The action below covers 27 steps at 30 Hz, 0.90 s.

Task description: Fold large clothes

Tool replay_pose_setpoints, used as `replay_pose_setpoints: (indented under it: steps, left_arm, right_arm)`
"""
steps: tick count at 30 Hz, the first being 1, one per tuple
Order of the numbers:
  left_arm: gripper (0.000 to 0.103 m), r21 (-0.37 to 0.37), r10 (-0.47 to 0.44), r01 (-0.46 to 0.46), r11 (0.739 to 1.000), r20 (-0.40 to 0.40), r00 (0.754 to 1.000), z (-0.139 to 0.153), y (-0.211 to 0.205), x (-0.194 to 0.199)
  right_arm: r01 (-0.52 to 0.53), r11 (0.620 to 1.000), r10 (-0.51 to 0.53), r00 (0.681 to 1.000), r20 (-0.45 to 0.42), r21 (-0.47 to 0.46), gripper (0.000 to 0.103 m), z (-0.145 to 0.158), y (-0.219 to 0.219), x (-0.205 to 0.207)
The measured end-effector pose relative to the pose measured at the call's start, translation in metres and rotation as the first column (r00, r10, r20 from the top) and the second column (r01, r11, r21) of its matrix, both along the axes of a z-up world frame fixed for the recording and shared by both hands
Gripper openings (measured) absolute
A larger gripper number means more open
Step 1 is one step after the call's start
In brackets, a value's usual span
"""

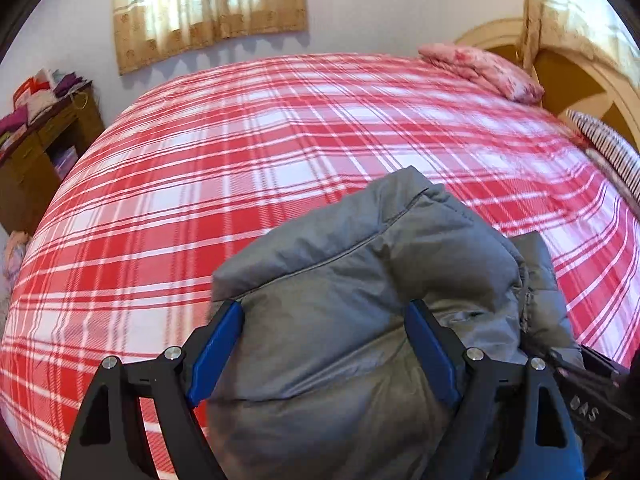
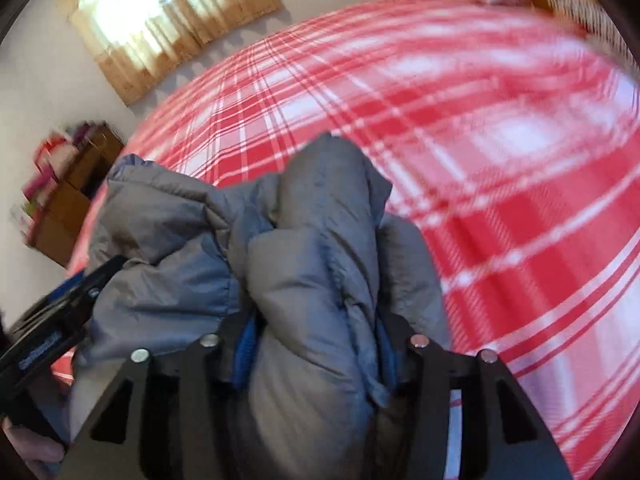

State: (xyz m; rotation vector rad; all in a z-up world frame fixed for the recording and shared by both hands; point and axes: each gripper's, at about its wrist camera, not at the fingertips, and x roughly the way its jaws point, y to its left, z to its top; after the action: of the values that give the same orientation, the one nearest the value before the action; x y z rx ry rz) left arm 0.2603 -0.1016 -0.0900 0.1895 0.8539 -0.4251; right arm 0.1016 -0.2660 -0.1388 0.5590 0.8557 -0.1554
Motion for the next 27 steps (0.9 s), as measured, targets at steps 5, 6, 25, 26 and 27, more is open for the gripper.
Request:
replay_pose_setpoints:
  steps: [5, 6, 25, 26, 27]
  left_arm:
    - [0.085, 0.052, -0.008, 0.008, 0.999, 0.004, 1.0, -0.009, -0.009, -0.002]
    - [0.084, 0.056, -0.012, 0.011, 0.998, 0.005, 1.0, -0.008, -0.009, -0.002]
    - [0.085, -0.422, -0.072, -0.059, 0.905, -0.289, 0.955, -0.018, 0.112, -0.05]
    - [0.085, -0.46, -0.076, -0.086, 0.884, -0.322, 0.944, -0.024, 0.115, -0.048]
    - [0.086, -0.477, -0.076, -0.103, 0.873, -0.342, 0.937, -0.026, 0.116, -0.046]
  right_arm:
    - [-0.002, 1.0, 0.002, 1.0, 0.004, -0.022, 0.052, 0.0, 0.004, 0.0]
    - [-0.004, 1.0, 0.004, 1.0, -0.003, -0.031, 0.052, 0.002, 0.005, 0.001]
    - [-0.125, 0.975, 0.116, 0.992, 0.058, 0.183, 0.087, -0.003, -0.006, -0.068]
    - [-0.143, 0.972, 0.135, 0.989, 0.057, 0.187, 0.087, -0.003, -0.004, -0.069]
    - [-0.165, 0.967, 0.156, 0.986, 0.058, 0.193, 0.087, -0.003, 0.001, -0.07]
